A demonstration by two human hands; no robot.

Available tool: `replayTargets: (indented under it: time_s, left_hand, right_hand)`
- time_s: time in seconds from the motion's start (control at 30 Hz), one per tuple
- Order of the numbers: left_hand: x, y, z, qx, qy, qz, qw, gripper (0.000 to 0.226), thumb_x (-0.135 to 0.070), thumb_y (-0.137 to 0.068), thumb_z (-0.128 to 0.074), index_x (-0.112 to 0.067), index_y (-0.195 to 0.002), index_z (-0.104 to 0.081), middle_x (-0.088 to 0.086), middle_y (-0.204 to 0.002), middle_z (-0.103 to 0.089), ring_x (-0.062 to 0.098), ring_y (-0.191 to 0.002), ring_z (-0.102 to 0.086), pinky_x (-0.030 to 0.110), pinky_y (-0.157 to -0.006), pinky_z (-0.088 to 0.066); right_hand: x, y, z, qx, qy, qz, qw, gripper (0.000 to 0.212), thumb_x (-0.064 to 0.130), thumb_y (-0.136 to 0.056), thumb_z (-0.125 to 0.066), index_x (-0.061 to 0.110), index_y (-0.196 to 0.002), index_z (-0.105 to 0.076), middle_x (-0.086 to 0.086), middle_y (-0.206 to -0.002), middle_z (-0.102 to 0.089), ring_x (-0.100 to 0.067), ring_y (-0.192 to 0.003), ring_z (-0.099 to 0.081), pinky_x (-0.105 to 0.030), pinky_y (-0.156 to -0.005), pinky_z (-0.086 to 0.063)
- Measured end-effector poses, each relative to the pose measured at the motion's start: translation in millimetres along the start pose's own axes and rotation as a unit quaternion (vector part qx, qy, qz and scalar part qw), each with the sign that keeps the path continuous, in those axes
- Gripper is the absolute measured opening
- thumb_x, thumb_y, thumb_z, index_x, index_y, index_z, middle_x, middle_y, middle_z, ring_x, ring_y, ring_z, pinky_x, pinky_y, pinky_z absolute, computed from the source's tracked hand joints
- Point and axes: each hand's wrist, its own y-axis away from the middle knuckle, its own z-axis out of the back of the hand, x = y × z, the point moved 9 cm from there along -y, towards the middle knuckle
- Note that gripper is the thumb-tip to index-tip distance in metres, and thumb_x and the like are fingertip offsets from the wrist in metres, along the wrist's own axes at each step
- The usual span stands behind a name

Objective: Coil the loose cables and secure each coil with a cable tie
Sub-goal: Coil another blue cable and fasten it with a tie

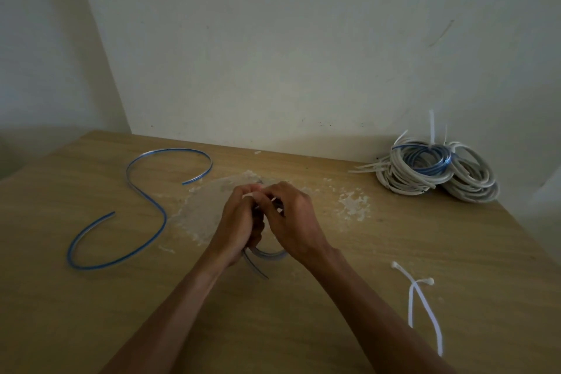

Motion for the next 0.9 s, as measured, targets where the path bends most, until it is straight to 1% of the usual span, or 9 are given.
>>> replayTargets:
  time_s: [0.07,0.17,0.27,0.37,0.47,0.53,0.7,0.77,0.9]
  left_hand:
    - [3,-2,5,-0.025,-0.003,-0.001,1.0,0.028,-0.018,-0.106,-0.034,-0.024,-0.128,-0.049,-0.002,-0.054,-0.043,0.011,-0.042,-0.032,0.024,-0.04,-0.025]
    - [4,-6,17,-0.053,-0.005,-0.009,0.999,0.036,-0.011,-0.104,-0.031,-0.027,-0.133,-0.046,-0.003,-0.05,-0.042,0.011,-0.04,-0.031,0.023,-0.039,-0.025]
    - [0,-7,21,-0.064,-0.002,-0.033,0.997,0.036,-0.009,-0.104,-0.031,-0.022,-0.133,-0.049,-0.002,-0.05,-0.042,0.013,-0.04,-0.03,0.024,-0.039,-0.024]
    - [-1,-7,19,-0.078,0.01,-0.048,0.996,0.028,-0.012,-0.105,-0.036,-0.013,-0.121,-0.058,-0.002,-0.054,-0.05,0.013,-0.043,-0.04,0.025,-0.039,-0.036]
    - [9,-8,2,-0.036,0.045,0.0,0.998,0.043,-0.036,-0.109,-0.04,-0.007,-0.095,-0.067,0.0,-0.053,-0.049,0.016,-0.05,-0.051,0.036,-0.062,-0.057]
    - [22,-6,-14,0.009,0.113,0.071,0.991,0.055,-0.049,-0.107,-0.037,-0.008,-0.082,-0.063,-0.002,-0.05,-0.04,0.016,-0.045,-0.048,0.04,-0.07,-0.053]
    - [31,6,-49,0.089,0.283,0.185,0.937,0.052,-0.049,-0.107,-0.037,-0.015,-0.072,-0.051,-0.007,-0.048,-0.025,0.009,-0.035,-0.024,0.024,-0.038,-0.033]
    - [24,6,-57,0.095,0.262,0.178,0.944,0.052,-0.045,-0.108,-0.036,-0.016,-0.067,-0.049,-0.007,-0.048,-0.023,0.009,-0.036,-0.022,0.024,-0.037,-0.028]
    - [9,-5,-52,-0.025,0.051,0.079,0.995,0.047,-0.026,-0.106,-0.035,-0.02,-0.06,-0.038,-0.004,-0.05,-0.025,0.012,-0.038,-0.018,0.024,-0.04,-0.017]
  right_hand:
    - [-5,1,1,-0.022,0.005,-0.003,1.0,0.017,0.024,-0.1,-0.06,0.012,-0.103,-0.072,-0.001,-0.094,-0.069,-0.01,-0.081,-0.063,-0.032,-0.073,-0.057]
    - [-5,3,-10,0.031,0.032,0.004,0.999,0.029,0.035,-0.101,-0.053,0.015,-0.113,-0.07,-0.002,-0.101,-0.067,-0.01,-0.082,-0.061,-0.026,-0.074,-0.056]
    - [2,3,-17,0.036,0.106,0.053,0.992,0.043,0.039,-0.101,-0.037,0.013,-0.114,-0.069,-0.007,-0.095,-0.064,-0.019,-0.074,-0.06,-0.038,-0.065,-0.055]
    - [12,8,-7,-0.027,0.112,0.08,0.99,0.038,0.029,-0.101,-0.04,0.007,-0.103,-0.071,-0.01,-0.087,-0.064,-0.018,-0.067,-0.056,-0.028,-0.057,-0.049]
    - [-2,4,17,-0.107,0.097,0.047,0.988,0.016,0.011,-0.099,-0.059,0.005,-0.099,-0.074,-0.01,-0.087,-0.069,-0.018,-0.071,-0.06,-0.03,-0.062,-0.052]
    - [-17,4,26,-0.134,0.09,0.005,0.987,0.015,0.011,-0.099,-0.06,0.005,-0.1,-0.074,-0.009,-0.088,-0.071,-0.019,-0.075,-0.062,-0.037,-0.066,-0.055]
    - [-36,18,42,-0.166,0.04,-0.072,0.983,0.018,0.014,-0.101,-0.059,0.007,-0.1,-0.075,-0.004,-0.087,-0.072,-0.018,-0.076,-0.062,-0.031,-0.066,-0.05]
    - [-42,21,53,-0.164,0.022,-0.099,0.981,0.019,0.019,-0.102,-0.059,0.009,-0.098,-0.075,0.001,-0.081,-0.069,-0.013,-0.069,-0.06,-0.023,-0.061,-0.045]
    - [-56,20,65,-0.063,-0.016,-0.163,0.984,0.024,0.026,-0.102,-0.058,0.009,-0.1,-0.075,0.003,-0.069,-0.066,-0.006,-0.057,-0.062,-0.017,-0.051,-0.045]
